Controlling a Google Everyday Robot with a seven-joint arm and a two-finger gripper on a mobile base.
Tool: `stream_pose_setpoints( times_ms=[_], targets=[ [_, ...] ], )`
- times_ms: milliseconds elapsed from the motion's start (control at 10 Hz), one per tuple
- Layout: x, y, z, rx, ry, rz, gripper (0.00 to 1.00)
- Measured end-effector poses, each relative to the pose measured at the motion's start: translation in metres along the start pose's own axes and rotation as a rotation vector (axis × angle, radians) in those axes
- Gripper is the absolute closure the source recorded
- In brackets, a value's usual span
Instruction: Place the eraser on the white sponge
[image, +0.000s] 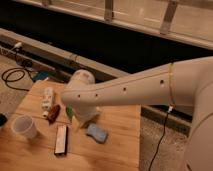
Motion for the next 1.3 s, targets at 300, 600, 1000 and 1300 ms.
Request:
stream_pose_setpoints(
  times_ms=[300, 600, 1000, 1300],
  targets=[
    [-0.032, 0.04, 0.007, -0.016, -0.031, -0.008, 0.2],
    [-0.058, 0.062, 0.016, -0.02, -0.045, 0.011, 0.2],
    [-0.056, 0.057, 0.017, -0.017, -0.038, 0.018, 0.2],
    [-0.05, 0.074, 0.039, -0.083, -0.007, 0.011, 0.2]
  ],
)
